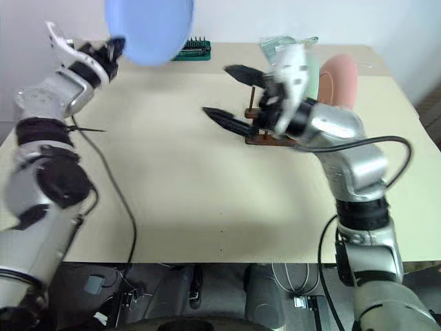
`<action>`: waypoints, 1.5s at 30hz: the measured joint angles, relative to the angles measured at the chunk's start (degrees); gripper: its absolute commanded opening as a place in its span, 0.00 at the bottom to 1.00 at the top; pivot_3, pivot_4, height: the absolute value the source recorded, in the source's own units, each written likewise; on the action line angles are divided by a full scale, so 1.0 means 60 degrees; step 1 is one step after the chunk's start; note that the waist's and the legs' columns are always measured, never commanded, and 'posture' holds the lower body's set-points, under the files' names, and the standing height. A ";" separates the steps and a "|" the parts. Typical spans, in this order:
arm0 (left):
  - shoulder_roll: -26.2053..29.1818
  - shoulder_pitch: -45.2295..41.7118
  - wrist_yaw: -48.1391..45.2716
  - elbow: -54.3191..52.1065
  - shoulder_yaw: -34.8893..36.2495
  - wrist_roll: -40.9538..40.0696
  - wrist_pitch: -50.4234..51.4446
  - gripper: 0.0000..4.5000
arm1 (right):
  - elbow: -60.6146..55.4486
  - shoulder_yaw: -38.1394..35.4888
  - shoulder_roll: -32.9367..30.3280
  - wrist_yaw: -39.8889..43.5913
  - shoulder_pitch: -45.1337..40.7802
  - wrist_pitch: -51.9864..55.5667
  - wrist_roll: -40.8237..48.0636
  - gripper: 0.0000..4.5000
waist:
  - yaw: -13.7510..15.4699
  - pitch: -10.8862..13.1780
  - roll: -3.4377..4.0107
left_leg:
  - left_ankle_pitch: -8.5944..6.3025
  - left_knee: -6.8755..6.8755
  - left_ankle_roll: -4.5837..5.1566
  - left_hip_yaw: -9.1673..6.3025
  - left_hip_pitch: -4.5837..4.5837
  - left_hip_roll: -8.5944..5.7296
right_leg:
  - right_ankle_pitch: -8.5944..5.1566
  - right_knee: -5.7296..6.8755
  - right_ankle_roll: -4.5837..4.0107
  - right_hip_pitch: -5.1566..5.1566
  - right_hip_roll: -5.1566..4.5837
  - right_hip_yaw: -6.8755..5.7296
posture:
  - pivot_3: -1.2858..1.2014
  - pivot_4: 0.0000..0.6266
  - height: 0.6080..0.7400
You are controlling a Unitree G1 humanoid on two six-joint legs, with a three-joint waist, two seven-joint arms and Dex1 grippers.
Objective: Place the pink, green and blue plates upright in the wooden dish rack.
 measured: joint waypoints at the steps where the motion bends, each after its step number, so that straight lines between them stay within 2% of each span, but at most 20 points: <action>1: -0.0794 0.0325 0.0655 -0.1011 0.0123 -0.0228 -0.0377 0.01 | 0.0340 0.0567 -0.0025 -0.0270 -0.0249 -0.0998 -0.1226 1.00 | -0.0007 -0.0001 -0.0001 | 0.0001 0.0000 -0.0001 0.0004 -0.0001 -0.0002 | 0.0001 -0.0005 0.0001 -0.0001 -0.0003 0.0004 | 0.52 0.24 0.88; 4: -0.2948 0.1258 0.1914 -0.3239 0.0081 -0.0674 -0.1328 0.01 | 0.1673 0.1892 -0.0206 -0.1675 -0.0919 -0.3347 -0.4750 1.00 | 0.0000 0.0004 -0.0013 | 0.0003 0.0002 -0.0004 0.0011 -0.0007 -0.0006 | 0.0002 -0.0010 0.0000 -0.0005 -0.0006 0.0005 | 0.52 0.24 0.88; 7: -0.3966 0.1973 0.2608 -0.4926 -0.0754 -0.0762 -0.1570 0.01 | 0.2934 0.2399 -0.0309 -0.3256 -0.1612 -0.4608 -0.7316 1.00 | -0.0020 0.0008 -0.0021 | 0.0009 -0.0006 -0.0013 0.0009 -0.0006 -0.0004 | 0.0002 -0.0011 -0.0003 -0.0011 -0.0002 0.0005 | 0.52 0.24 0.88; 13: -0.4141 0.2862 0.3695 -0.6945 -0.1709 -0.1496 -0.1063 0.01 | 0.4047 0.2394 -0.0279 -0.4577 -0.1847 -0.5634 -0.8844 1.00 | -0.0091 0.0005 -0.0016 | 0.0010 -0.0012 -0.0013 0.0009 0.0007 -0.0002 | 0.0001 -0.0015 -0.0005 -0.0003 0.0001 0.0008 | 0.52 0.24 0.88; 19: -0.4075 0.3434 0.4203 -0.7512 -0.2150 -0.2237 -0.0457 0.01 | 0.4863 0.2396 0.0132 -0.4832 -0.2100 -0.5924 -0.9234 1.00 | -0.0029 0.0006 -0.0017 | 0.0010 -0.0007 -0.0012 0.0003 0.0004 -0.0004 | 0.0001 -0.0021 -0.0006 0.0007 0.0002 0.0004 | 0.52 0.24 0.88; 22: -0.4066 0.3479 0.4302 -0.7744 -0.2610 -0.2358 -0.0344 0.00 | 0.5294 0.2374 0.0261 -0.4826 -0.2371 -0.6112 -0.9130 0.80 | 0.0000 0.0006 -0.0016 | 0.0010 -0.0007 -0.0011 0.0002 0.0006 -0.0005 | 0.0001 -0.0028 -0.0006 0.0013 0.0002 0.0004 | 0.52 0.24 0.88; 25: -0.4062 0.3549 0.4430 -0.7743 -0.2868 -0.2498 -0.0286 0.00 | 0.5597 0.2267 0.0370 -0.4799 -0.2580 -0.6265 -0.9003 0.49 | -0.0023 0.0006 -0.0016 | 0.0010 -0.0008 -0.0011 -0.0001 0.0008 -0.0004 | 0.0001 -0.0028 -0.0007 0.0013 0.0006 0.0002 | 0.52 0.24 0.88; 26: -0.4061 0.3550 0.4463 -0.7743 -0.2907 -0.2504 -0.0283 0.00 | 0.5696 0.2263 0.0369 -0.4799 -0.2614 -0.6324 -0.9003 0.35 | -0.0030 0.0006 -0.0016 | 0.0010 -0.0008 -0.0011 -0.0001 0.0008 -0.0004 | 0.0001 -0.0028 -0.0007 0.0013 0.0006 0.0002 | 0.52 0.24 0.88; 29: -0.4053 0.3594 0.4578 -0.7757 -0.3083 -0.2535 -0.0272 0.00 | 0.5916 0.2277 0.0354 -0.4772 -0.2636 -0.6426 -0.9038 0.02 | -0.0029 0.0006 -0.0017 | 0.0010 -0.0009 -0.0011 -0.0001 0.0008 -0.0003 | 0.0001 -0.0028 -0.0007 0.0013 0.0006 0.0002 | 0.52 0.24 0.88; 35: -0.4017 0.3629 0.4643 -0.7818 -0.3199 -0.2638 -0.0269 0.00 | 0.6055 0.2291 0.0346 -0.4733 -0.2624 -0.6571 -0.9103 0.01 | -0.0041 0.0005 -0.0014 | 0.0010 -0.0009 -0.0012 -0.0003 0.0007 -0.0002 | 0.0001 -0.0030 -0.0007 0.0014 0.0009 0.0001 | 0.52 0.24 0.88; 38: -0.3990 0.3657 0.4556 -0.7811 -0.3200 -0.2974 -0.0222 0.23 | 0.6051 0.2281 0.0359 -0.4737 -0.2623 -0.6522 -0.9107 0.00 | -0.0031 0.0005 -0.0014 | 0.0010 -0.0009 -0.0012 -0.0004 0.0007 -0.0002 | 0.0001 -0.0056 -0.0007 0.0014 0.0009 0.0000 | 0.52 0.24 0.88; 42: -0.3821 0.3700 0.4244 -0.7811 -0.3324 -0.3365 -0.0083 0.66 | 0.6062 0.2180 0.0354 -0.4752 -0.2622 -0.6307 -0.9104 0.00 | -0.0018 0.0005 -0.0014 | 0.0010 -0.0010 -0.0012 -0.0003 0.0007 -0.0002 | 0.0002 -0.0062 -0.0008 0.0016 0.0009 0.0001 | 0.52 0.24 0.88; 45: -0.3206 0.3708 0.3977 -0.7806 -0.3353 -0.3517 -0.0067 0.99 | 0.6065 0.2081 0.0177 -0.4753 -0.2621 -0.6244 -0.9083 0.00 | -0.0046 0.0005 -0.0014 | 0.0011 -0.0012 -0.0013 -0.0004 0.0007 -0.0002 | 0.0002 -0.0061 -0.0009 0.0015 0.0010 0.0000 | 0.52 0.24 0.88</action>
